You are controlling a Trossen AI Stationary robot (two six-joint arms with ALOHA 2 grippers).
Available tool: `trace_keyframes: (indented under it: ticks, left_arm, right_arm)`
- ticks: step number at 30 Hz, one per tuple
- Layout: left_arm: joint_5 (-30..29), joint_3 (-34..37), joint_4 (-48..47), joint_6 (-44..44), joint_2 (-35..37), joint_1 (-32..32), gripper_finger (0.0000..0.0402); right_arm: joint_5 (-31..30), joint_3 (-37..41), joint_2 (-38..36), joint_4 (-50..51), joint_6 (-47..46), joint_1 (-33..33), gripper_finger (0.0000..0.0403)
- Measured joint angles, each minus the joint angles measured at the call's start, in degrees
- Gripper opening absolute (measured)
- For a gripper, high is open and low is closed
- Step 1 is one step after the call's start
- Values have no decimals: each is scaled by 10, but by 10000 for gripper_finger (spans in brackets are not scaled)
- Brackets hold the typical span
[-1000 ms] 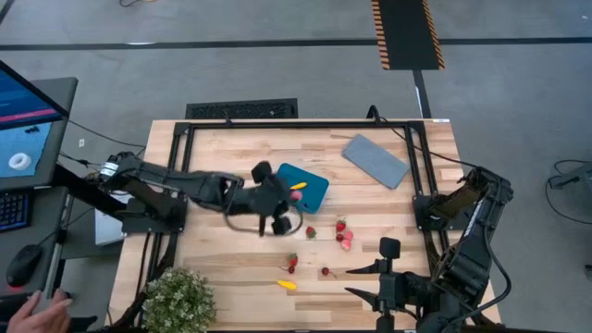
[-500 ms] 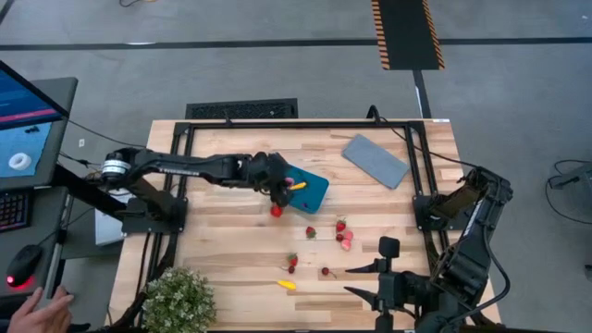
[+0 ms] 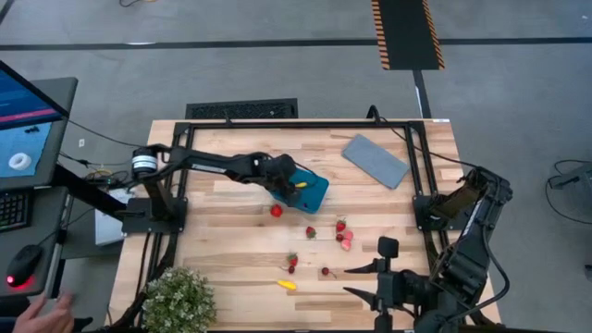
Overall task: Pick and placing Produce into tupperware
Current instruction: Put the peach into the blue bin, then put the red cherry into the blue bin
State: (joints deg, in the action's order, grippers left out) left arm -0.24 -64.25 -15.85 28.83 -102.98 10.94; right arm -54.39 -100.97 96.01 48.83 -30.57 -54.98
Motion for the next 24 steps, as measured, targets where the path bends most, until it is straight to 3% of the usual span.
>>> trace_keyframes:
  ticks: [6,19,24]
  left_arm:
    - [18,-9,17,-3,-3,2,107]
    - [31,-17,11,-12,-2,7,230]
    - [40,-17,11,-13,2,10,252]
  right_arm:
    - [10,0,0,4,-5,0,175]
    - [14,0,0,4,-9,0,175]
    - [14,0,0,4,-10,0,175]
